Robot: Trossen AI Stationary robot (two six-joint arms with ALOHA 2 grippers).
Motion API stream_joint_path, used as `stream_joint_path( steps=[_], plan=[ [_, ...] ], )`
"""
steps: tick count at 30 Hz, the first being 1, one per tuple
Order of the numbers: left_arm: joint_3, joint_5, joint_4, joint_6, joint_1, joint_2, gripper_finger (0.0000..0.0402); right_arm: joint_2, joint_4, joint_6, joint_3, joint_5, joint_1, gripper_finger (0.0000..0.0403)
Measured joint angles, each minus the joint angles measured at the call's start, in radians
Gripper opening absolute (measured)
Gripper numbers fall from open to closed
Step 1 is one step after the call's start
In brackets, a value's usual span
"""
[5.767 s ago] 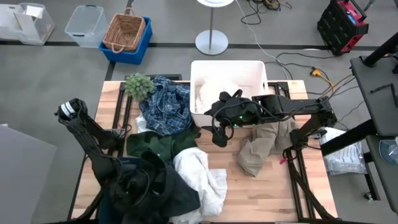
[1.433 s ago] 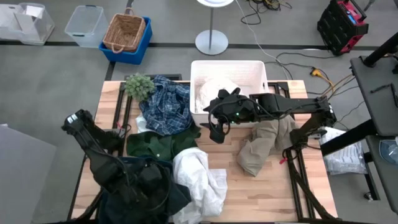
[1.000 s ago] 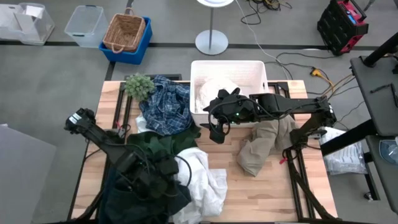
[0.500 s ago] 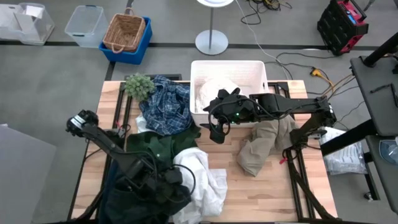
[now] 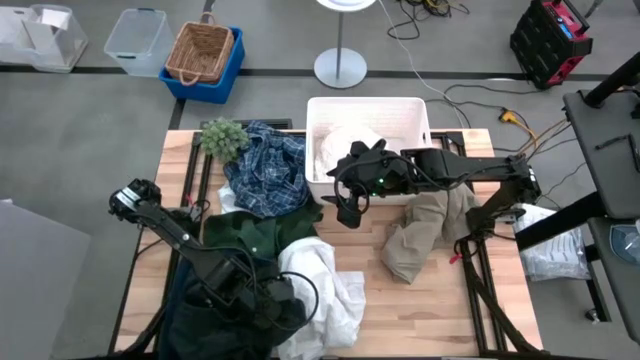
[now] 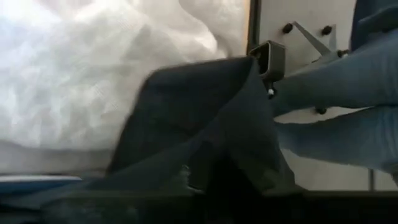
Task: Sort clothes
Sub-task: Put the dark gray shorts in the blue bin
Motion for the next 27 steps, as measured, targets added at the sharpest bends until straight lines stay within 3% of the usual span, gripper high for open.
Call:
stream_joint_path(
  steps=[10, 16, 20, 27],
  plan=[
    [0.116, -0.003, -0.076, -0.027, -0.007, 0.000, 0.0000, 0.000, 0.000, -0.001, 0.000, 0.000, -0.003, 0.0282],
    [0.209, -0.150, -0.136, -0.026, -0.020, 0.004, 0.0005, 0.000, 0.000, -0.001, 0.000, 0.000, -0.003, 0.0275],
    [0.217, -0.123, -0.129, -0.013, -0.015, 0.035, 0.0037, 0.000, 0.000, -0.004, 0.000, 0.000, -0.003, 0.0278],
    [0.216, -0.112, -0.090, -0.017, -0.017, 0.077, 0.0137, 0.000, 0.000, -0.005, 0.000, -0.001, -0.003, 0.0288]
  ],
)
